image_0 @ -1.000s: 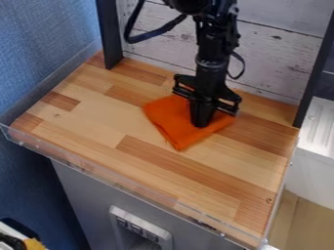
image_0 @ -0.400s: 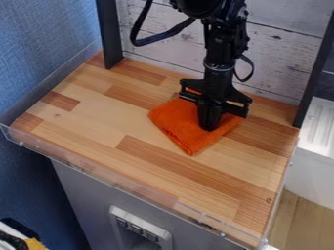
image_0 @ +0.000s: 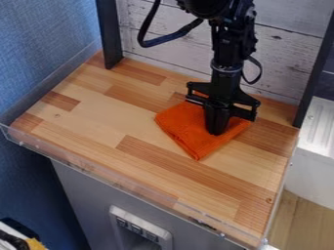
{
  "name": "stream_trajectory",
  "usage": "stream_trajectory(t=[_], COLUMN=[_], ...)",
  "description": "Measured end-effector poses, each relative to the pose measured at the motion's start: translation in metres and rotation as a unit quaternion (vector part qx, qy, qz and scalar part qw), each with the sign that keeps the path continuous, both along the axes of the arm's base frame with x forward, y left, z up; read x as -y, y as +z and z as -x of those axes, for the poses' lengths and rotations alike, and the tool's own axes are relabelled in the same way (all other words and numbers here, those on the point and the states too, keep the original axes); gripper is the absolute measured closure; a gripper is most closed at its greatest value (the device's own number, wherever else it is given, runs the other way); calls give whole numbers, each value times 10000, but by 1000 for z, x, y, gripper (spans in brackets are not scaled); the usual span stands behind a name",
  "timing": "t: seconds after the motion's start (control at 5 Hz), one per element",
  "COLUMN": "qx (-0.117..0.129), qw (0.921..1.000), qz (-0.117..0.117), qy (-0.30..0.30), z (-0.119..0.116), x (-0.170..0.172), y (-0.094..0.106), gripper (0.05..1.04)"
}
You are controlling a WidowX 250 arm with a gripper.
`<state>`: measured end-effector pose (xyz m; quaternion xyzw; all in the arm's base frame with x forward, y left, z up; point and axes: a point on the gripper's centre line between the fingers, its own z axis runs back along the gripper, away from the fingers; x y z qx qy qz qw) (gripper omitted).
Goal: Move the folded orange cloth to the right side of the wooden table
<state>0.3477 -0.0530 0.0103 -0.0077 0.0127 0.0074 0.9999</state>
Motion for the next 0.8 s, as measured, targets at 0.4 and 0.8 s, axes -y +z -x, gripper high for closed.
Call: stream_trajectory(t=[0.4,0.8], qx=[-211,84], qw=[9997,9998], qz=[-11,-58], qy=[-129,-167], z=[16,56], x=[18,22], y=[16,64], gripper=[600,85])
